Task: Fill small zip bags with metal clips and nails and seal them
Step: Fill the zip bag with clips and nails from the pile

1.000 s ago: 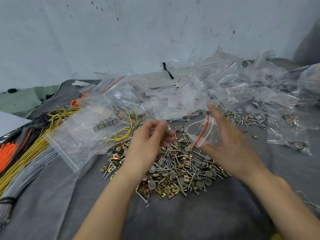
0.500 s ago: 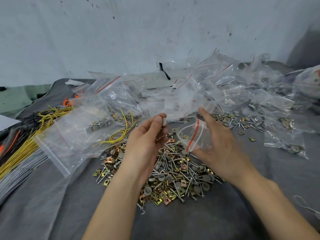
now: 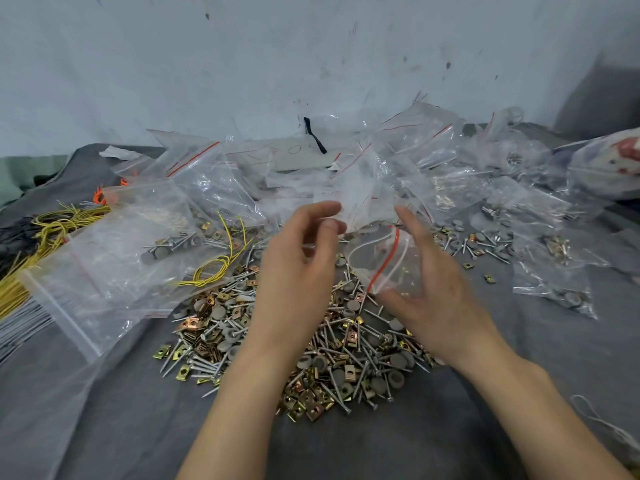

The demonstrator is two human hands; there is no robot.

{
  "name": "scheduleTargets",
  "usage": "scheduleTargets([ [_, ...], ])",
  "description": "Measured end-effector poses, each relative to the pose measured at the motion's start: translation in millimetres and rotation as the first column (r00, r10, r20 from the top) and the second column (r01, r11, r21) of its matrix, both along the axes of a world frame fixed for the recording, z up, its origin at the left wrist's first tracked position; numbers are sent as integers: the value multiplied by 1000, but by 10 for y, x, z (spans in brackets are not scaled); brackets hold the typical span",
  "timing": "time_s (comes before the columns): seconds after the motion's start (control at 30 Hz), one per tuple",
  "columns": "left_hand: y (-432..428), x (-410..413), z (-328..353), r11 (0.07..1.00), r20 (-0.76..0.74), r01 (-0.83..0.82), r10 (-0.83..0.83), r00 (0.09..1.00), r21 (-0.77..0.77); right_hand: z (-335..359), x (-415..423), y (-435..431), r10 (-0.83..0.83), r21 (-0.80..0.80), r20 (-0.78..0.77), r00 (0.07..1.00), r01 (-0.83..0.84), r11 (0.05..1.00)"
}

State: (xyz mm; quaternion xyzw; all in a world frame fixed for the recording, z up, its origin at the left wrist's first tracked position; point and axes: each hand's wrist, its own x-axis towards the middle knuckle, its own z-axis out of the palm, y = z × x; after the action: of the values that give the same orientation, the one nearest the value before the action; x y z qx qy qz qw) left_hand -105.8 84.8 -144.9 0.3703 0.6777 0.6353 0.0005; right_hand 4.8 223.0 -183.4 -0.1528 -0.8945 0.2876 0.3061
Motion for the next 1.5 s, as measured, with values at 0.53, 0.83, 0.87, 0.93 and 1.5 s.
scheduleTargets([
  [0.53, 193, 41, -422, 483, -512, -356, -240, 824, -800, 5, 128, 246, -81, -214, -283, 956, 19, 977],
  [0.83, 273, 97, -418, 411, -497, -394, -182, 848, -822, 182, 218, 284, -39, -341, -441, 896, -128, 931],
  [0.87, 272, 96, -418, 423, -491, -384, -179, 853, -821, 186, 221, 292, -41, -346, -448, 893, -131, 929],
  [0.93, 263, 97, -419, 452, -472, -358, -166, 866, -817, 193, 221, 303, -50, -359, -451, 891, -130, 924],
  [1.5, 137, -16, -212, 987, 47, -22, 30, 998, -156, 152, 191, 240, -47, -352, -407, 912, -109, 930],
])
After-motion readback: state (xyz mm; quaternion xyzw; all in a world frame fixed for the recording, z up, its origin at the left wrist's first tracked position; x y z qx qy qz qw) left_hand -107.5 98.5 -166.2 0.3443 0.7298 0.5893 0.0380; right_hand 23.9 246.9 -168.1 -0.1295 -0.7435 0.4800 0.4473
